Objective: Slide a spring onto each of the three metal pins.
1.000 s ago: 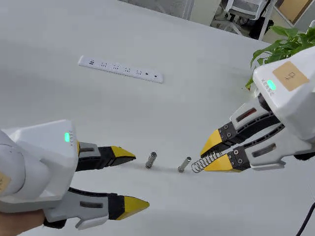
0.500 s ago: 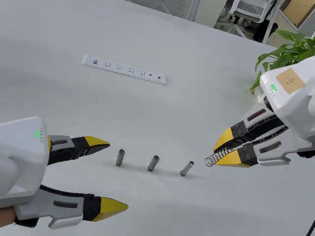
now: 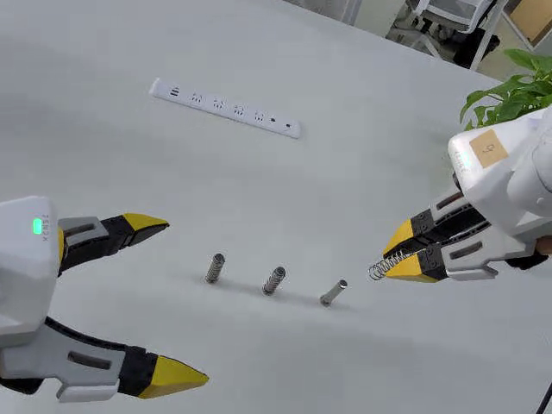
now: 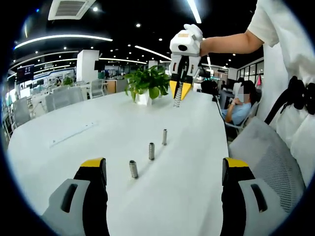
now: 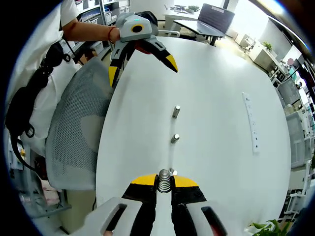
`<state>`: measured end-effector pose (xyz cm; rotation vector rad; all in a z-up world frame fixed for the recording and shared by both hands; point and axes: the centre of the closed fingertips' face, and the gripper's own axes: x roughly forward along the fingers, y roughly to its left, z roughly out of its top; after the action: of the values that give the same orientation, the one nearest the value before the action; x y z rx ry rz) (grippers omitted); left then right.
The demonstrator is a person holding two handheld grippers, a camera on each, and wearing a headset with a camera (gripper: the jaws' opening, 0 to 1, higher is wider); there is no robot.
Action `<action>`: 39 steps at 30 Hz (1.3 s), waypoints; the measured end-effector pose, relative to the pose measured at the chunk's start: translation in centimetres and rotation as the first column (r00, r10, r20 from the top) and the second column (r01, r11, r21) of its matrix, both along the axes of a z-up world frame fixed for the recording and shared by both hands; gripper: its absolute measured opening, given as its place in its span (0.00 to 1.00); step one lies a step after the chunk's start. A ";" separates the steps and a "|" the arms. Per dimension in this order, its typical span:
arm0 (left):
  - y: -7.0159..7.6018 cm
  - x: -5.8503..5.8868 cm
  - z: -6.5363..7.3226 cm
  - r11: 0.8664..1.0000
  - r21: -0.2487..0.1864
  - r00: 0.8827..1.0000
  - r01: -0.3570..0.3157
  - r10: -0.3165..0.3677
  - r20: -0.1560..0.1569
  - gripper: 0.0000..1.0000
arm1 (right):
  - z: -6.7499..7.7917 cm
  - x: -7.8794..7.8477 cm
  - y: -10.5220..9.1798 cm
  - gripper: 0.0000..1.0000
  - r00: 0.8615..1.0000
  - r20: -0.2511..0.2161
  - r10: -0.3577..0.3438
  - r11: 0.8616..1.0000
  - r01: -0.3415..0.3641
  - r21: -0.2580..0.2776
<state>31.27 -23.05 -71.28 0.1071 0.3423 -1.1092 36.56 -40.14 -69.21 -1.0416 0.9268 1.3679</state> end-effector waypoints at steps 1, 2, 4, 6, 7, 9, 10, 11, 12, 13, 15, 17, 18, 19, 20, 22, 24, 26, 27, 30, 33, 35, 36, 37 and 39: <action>0.1 0.0 -0.1 1.000 -0.002 1.000 0.001 -0.001 0.005 0.99 | -0.5 0.4 -0.3 0.06 1.000 0.002 -0.005 1.000 0.005 -0.010; 0.1 0.1 -0.3 1.000 0.003 1.000 0.000 0.000 0.004 0.99 | -0.8 0.7 -0.4 0.06 1.000 0.003 -0.008 1.000 0.008 -0.017; 0.2 0.1 -0.6 1.000 0.002 1.000 0.004 -0.004 -0.006 0.99 | -1.4 1.1 -0.4 0.06 1.000 0.002 -0.017 1.000 0.017 -0.023; 0.3 0.1 -0.8 1.000 -0.001 1.000 0.004 -0.004 -0.008 0.99 | -2.1 1.4 -0.4 0.06 1.000 0.001 -0.025 0.999 0.025 -0.031; 0.3 0.1 -0.9 1.000 -0.002 1.000 0.004 -0.004 -0.012 0.99 | -2.4 1.5 -0.5 0.06 1.000 0.001 -0.027 0.999 0.027 -0.036; 0.4 0.3 -1.2 1.000 -0.002 1.000 -0.004 0.004 -0.015 0.99 | -3.1 1.7 -0.4 0.06 0.999 -0.005 -0.033 0.999 0.033 -0.042; 0.4 0.3 -1.2 1.000 -0.005 1.000 -0.005 0.005 -0.016 0.99 | -3.4 1.7 -0.4 0.06 0.999 -0.007 -0.034 0.998 0.034 -0.045; 0.5 0.3 -1.3 1.000 -0.013 1.000 -0.008 0.008 -0.024 0.99 | -3.7 1.7 -0.3 0.06 0.999 -0.008 -0.034 0.998 0.033 -0.051; 0.5 0.4 -1.3 1.000 -0.014 1.000 -0.011 0.011 -0.026 0.99 | -4.0 1.8 -0.3 0.06 0.999 -0.008 -0.034 0.998 0.033 -0.054; 0.5 0.4 -1.3 1.000 -0.016 1.000 -0.013 0.013 -0.025 0.99 | -4.5 2.0 -0.3 0.06 0.999 -0.009 -0.034 0.998 0.033 -0.056; 0.5 0.4 -1.4 1.000 -0.024 0.999 -0.013 0.013 -0.030 0.99 | -5.1 2.0 -0.3 0.06 0.999 -0.015 -0.036 0.998 0.035 -0.061; 0.5 0.5 -1.5 1.000 -0.025 0.999 -0.016 0.015 -0.032 0.99 | -5.6 1.9 -0.2 0.06 0.999 -0.017 -0.027 0.997 0.026 -0.074; 0.5 0.5 -1.5 1.000 -0.027 0.999 -0.017 0.016 -0.033 0.99 | -5.8 1.9 -0.2 0.06 1.000 -0.017 -0.024 0.997 0.022 -0.077; 0.5 0.6 -1.5 0.999 -0.032 0.999 -0.021 0.020 -0.035 0.99 | -5.9 1.8 -0.1 0.06 1.000 -0.019 -0.021 0.997 0.019 -0.080; 0.5 0.6 -1.5 0.999 -0.033 0.999 -0.024 0.022 -0.036 0.99 | -6.1 1.9 -0.1 0.06 1.000 -0.020 -0.021 0.996 0.019 -0.083; 0.6 0.6 -1.5 0.999 -0.037 0.999 -0.026 0.025 -0.038 0.99 | -6.3 1.8 0.0 0.06 1.000 -0.023 -0.020 0.996 0.018 -0.089; 0.6 0.7 -1.5 0.999 -0.042 0.999 -0.028 0.027 -0.039 0.99 | -6.5 1.9 -0.1 0.06 1.000 -0.021 -0.017 0.995 0.015 -0.095; 0.6 0.7 -1.7 0.999 -0.040 0.999 -0.029 0.027 -0.042 0.99 | -6.7 1.8 -0.1 0.06 1.000 -0.023 -0.014 0.995 0.011 -0.104; 0.6 0.7 -1.8 0.999 -0.039 0.999 -0.030 0.028 -0.043 0.99 | -6.7 1.8 -0.1 0.06 1.000 -0.024 -0.014 0.994 0.011 -0.105; 0.6 0.7 -1.8 0.998 -0.047 0.999 -0.032 0.030 -0.045 0.99 | -7.0 1.7 -0.2 0.06 0.999 -0.031 -0.014 0.994 0.011 -0.111; 0.5 0.7 -1.9 0.998 -0.050 0.999 -0.030 0.027 -0.047 0.99 | -7.2 1.8 -0.2 0.06 0.999 -0.032 -0.015 0.994 0.012 -0.113; 0.5 0.6 -1.9 0.998 -0.052 0.998 -0.028 0.026 -0.049 0.99 | -7.3 1.8 -0.2 0.06 0.999 -0.033 -0.015 0.993 0.011 -0.117; 0.5 0.6 -1.9 0.998 -0.054 0.998 -0.027 0.024 -0.050 0.99 | -7.3 1.8 -0.3 0.06 0.999 -0.034 -0.013 0.993 0.008 -0.121; 0.5 0.6 -1.9 0.998 -0.053 0.998 -0.028 0.025 -0.050 0.99 | -7.4 1.8 -0.3 0.06 0.999 -0.033 -0.011 0.992 0.007 -0.123; 0.5 0.6 -1.9 0.998 -0.054 0.998 -0.028 0.025 -0.052 0.99 | -7.4 1.8 -0.3 0.06 0.999 -0.035 -0.010 0.992 0.006 -0.124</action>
<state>31.86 -22.56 -73.22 0.0253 0.3577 -1.0959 38.34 -40.48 -76.64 -1.1087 1.0525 1.3395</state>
